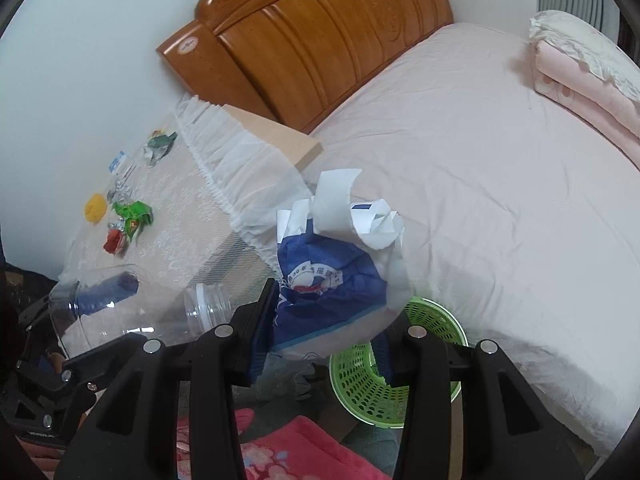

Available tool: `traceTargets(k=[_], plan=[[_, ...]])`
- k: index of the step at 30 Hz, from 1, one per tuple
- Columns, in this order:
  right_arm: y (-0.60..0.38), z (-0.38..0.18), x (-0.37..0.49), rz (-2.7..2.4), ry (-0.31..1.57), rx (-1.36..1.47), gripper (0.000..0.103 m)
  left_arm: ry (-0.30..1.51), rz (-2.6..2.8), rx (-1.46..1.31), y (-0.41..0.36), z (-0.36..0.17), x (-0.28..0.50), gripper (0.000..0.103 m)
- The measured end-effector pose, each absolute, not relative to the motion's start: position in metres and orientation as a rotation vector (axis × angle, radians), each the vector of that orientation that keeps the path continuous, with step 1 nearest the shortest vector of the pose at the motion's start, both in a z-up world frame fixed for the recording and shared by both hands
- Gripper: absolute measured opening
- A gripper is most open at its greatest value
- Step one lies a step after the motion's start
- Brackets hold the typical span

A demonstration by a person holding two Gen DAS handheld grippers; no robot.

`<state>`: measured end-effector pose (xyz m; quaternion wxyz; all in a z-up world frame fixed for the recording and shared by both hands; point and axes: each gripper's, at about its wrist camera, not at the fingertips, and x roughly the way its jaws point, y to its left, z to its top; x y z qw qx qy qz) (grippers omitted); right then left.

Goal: Collect trash
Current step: 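Carry the bottle into the wastebasket and open the left tool while the right tool carries the packet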

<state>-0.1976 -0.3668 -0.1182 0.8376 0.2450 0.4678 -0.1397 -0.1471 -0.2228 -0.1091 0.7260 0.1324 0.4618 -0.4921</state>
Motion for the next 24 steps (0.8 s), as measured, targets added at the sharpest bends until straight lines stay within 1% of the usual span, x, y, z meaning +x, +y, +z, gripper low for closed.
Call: traceTargets(k=[6, 12, 19, 20, 22, 23, 24], plan=[[-0.393, -0.128, -0.231, -0.344, 1.001, 0.543, 0.045, 1.076, -1.136, 0.454, -0.263, -0.154, -0.172, 0.067], [-0.412, -0.139, -0.251, -0.357, 1.027, 0.569, 0.045, 1.172, -1.142, 0.507, -0.293, -0.198, -0.195, 0.067], [-0.418, -0.147, -0.260, -0.342, 1.048, 0.569, 0.045, 1.248, -1.132, 0.537, -0.306, -0.226, -0.213, 0.068], [-0.418, -0.147, -0.260, -0.340, 1.049, 0.569, 0.045, 1.258, -1.125, 0.545, -0.308, -0.229, -0.214, 0.069], [-0.418, -0.148, -0.261, -0.338, 1.048, 0.570, 0.045, 1.271, -1.099, 0.572, -0.311, -0.234, -0.217, 0.084], [-0.418, -0.148, -0.262, -0.337, 1.045, 0.571, 0.046, 1.266, -1.077, 0.580, -0.311, -0.235, -0.217, 0.093], [-0.419, -0.148, -0.262, -0.336, 1.043, 0.572, 0.046, 1.258, -1.064, 0.586, -0.310, -0.234, -0.218, 0.094]])
